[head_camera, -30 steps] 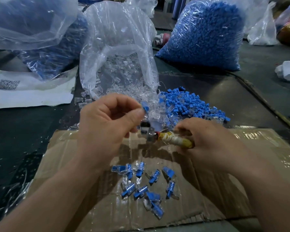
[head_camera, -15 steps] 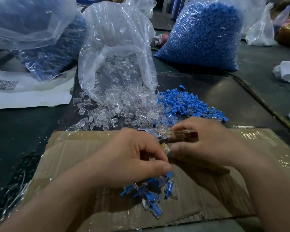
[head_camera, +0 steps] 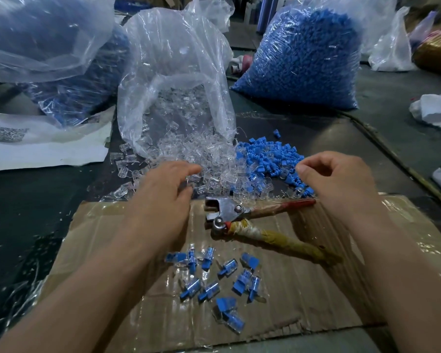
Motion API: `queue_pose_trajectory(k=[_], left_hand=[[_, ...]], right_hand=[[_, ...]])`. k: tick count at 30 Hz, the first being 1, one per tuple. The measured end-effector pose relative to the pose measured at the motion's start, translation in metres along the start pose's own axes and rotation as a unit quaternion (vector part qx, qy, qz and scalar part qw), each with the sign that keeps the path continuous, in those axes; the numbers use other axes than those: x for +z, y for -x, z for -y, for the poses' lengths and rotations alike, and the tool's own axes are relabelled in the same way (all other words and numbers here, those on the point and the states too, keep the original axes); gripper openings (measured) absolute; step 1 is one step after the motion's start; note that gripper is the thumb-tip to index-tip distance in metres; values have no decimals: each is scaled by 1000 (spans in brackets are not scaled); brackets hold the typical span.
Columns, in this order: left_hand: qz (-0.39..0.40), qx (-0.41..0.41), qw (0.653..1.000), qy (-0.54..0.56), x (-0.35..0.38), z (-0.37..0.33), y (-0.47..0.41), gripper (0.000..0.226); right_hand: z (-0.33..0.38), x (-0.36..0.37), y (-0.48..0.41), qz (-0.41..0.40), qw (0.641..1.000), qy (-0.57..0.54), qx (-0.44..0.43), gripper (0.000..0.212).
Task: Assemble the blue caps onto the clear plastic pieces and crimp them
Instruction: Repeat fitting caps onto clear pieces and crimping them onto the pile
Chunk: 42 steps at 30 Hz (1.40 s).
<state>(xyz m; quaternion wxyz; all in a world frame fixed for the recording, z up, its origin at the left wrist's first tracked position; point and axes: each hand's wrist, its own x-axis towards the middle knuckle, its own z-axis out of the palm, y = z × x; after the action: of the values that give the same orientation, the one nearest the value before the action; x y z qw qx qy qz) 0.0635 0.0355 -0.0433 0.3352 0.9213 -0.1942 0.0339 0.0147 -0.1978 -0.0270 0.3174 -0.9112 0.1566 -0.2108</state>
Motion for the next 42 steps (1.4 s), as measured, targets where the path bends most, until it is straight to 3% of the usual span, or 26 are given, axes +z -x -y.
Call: queue_pose_trajectory(k=[3,5,13,17,23,27,30,42], left_hand=[[72,37,992,-95,6,5,-1,45],[79,53,988,-120,9,8,-1,42],[-9,31,997,-71,7,11,-2,21],[-33,13,999,-32,7,7,0,25],[-94,5,992,84,-2,-6,5,12],[-73,5,989,131,-4,-11,8,15],[-59,5,986,158,-4,-12,9,20],[-39,16,985,165,-4,-12,10,15]], right_hand=[[-1,2,-1,-6,1000,1,6,25],[-2,2,-1,-14,1000,-3,10,25],[-1,0,-3,-33,999,-20,14,22],[-6,-3,-6,-46,999,-10,28,11],[-20,-6,-11,33,993,108,37,6],[-24,-4,-14,93,974,200,56,24],[-23,-3,-16,123,962,242,42,22],[-20,-2,-20,167,968,187,2,18]])
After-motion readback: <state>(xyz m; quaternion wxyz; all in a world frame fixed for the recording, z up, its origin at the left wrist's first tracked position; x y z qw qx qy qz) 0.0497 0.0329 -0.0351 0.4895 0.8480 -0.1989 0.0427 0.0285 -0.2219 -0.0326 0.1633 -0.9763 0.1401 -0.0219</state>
